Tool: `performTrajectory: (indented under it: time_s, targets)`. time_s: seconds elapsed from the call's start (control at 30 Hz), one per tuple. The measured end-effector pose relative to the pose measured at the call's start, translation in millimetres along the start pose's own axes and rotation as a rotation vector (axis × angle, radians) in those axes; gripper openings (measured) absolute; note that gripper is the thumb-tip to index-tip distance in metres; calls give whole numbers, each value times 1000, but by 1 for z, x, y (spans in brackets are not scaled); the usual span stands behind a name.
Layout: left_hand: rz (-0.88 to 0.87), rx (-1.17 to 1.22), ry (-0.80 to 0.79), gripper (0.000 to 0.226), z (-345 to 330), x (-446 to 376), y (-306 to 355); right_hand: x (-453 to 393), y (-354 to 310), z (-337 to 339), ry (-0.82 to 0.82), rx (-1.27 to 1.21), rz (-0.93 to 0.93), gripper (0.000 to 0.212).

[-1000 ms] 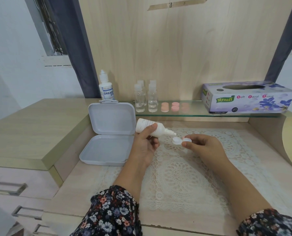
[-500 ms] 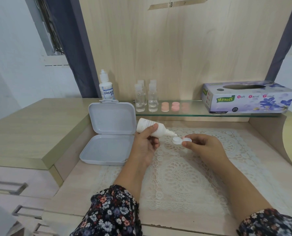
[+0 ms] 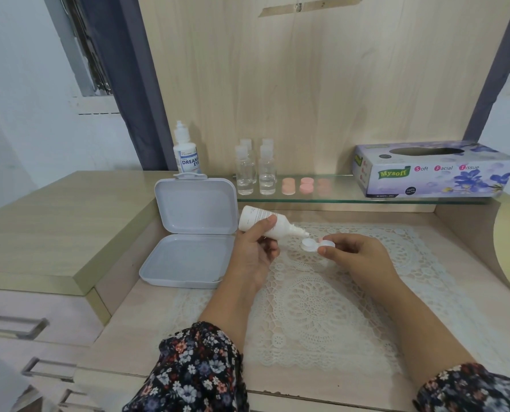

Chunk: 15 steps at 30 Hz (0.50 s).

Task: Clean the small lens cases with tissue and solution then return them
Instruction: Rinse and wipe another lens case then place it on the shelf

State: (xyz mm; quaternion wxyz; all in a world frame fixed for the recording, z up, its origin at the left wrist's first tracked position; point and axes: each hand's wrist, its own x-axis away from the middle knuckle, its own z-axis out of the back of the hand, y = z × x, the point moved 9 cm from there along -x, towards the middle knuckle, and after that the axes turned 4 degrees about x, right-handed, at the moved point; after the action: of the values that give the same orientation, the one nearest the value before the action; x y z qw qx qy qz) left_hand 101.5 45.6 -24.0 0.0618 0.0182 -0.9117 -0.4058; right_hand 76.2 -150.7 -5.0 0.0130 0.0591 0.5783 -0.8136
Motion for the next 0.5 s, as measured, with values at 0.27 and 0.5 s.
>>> performTrajectory:
  time_s: [0.27, 0.5]
  targets:
    - [17, -1, 13, 33, 2, -1, -2, 0, 0, 0, -5, -10, -5, 11]
    - [14, 15, 5, 48, 0, 1, -1, 1, 0, 0, 0, -5, -3, 12]
